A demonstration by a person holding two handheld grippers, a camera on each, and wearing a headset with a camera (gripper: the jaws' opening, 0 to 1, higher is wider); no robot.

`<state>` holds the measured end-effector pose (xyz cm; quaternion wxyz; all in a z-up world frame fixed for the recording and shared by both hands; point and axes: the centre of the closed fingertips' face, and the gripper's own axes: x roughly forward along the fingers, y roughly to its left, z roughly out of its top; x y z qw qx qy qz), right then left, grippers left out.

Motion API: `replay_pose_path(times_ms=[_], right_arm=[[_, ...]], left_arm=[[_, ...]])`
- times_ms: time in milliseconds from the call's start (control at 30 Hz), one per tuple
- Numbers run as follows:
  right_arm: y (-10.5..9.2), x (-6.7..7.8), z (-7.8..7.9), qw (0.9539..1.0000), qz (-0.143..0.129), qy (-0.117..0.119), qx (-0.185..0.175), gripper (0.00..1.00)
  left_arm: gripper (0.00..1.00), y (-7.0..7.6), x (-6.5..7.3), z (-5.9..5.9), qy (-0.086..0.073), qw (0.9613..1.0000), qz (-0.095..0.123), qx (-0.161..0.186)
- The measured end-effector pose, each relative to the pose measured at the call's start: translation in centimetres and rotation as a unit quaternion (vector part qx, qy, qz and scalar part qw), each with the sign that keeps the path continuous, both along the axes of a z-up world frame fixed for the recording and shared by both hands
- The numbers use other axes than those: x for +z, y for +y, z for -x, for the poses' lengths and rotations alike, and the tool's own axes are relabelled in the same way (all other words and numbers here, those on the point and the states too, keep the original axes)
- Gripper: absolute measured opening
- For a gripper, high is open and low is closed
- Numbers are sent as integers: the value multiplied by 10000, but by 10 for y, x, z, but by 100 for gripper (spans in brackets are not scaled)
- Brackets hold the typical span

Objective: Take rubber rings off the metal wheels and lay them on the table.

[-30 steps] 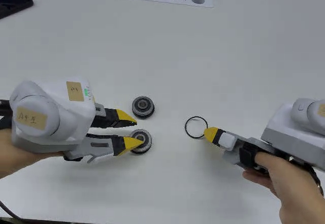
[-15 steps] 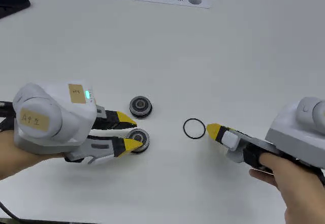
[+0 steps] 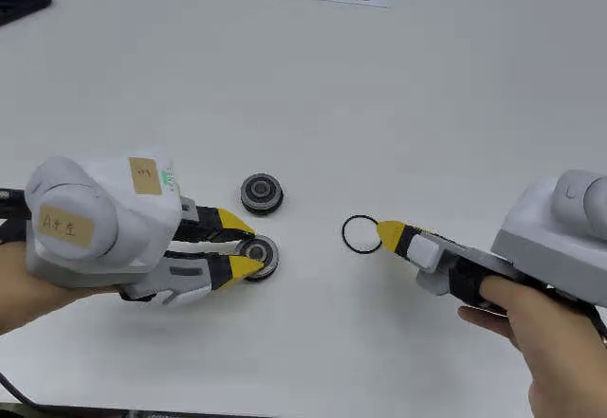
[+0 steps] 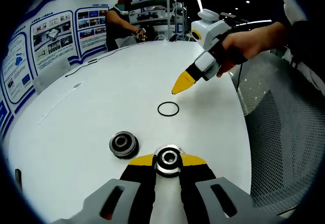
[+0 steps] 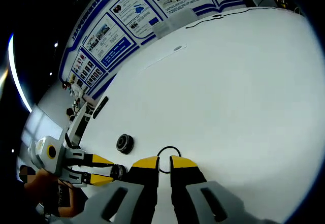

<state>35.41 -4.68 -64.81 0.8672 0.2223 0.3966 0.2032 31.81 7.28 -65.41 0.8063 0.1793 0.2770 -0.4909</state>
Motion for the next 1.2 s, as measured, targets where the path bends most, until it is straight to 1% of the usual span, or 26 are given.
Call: replay_pose_path(times_ms=[200, 433, 633, 833, 900, 933, 967, 1067, 1200], right_arm=[[0, 1, 0, 10000, 13, -36, -8, 9], [0, 3, -1, 10000, -52, -32, -54, 9], [5, 5, 1, 9999, -106, -55, -5, 8], [14, 7, 3, 9995, -301, -19, 63, 8], [16, 8, 3, 9993, -362, -14, 52, 8], [17, 8, 3, 9992, -394, -9, 57, 8], [18, 8, 3, 9991, -406, -8, 72, 8], [21, 9, 4, 9988, -491, 9, 83, 8], [26, 11, 5, 9982, -588, 4, 143, 8]], left_arm=[[16, -3, 1, 2, -22, 10000, -45, -30], [15, -4, 2, 3, -20, 10000, -59, -56], [15, -4, 2, 3, -19, 10000, -60, -65], [15, -5, 2, 3, -6, 10000, -34, -62], [14, -5, 2, 3, -24, 9999, -51, -87], [14, -4, 0, 7, 45, 9998, -126, -142], [14, -5, 2, 5, -31, 9999, -76, -131], [14, -4, 2, 4, -6, 9999, -81, -131], [14, -4, 2, 4, -10, 9998, -106, -172]])
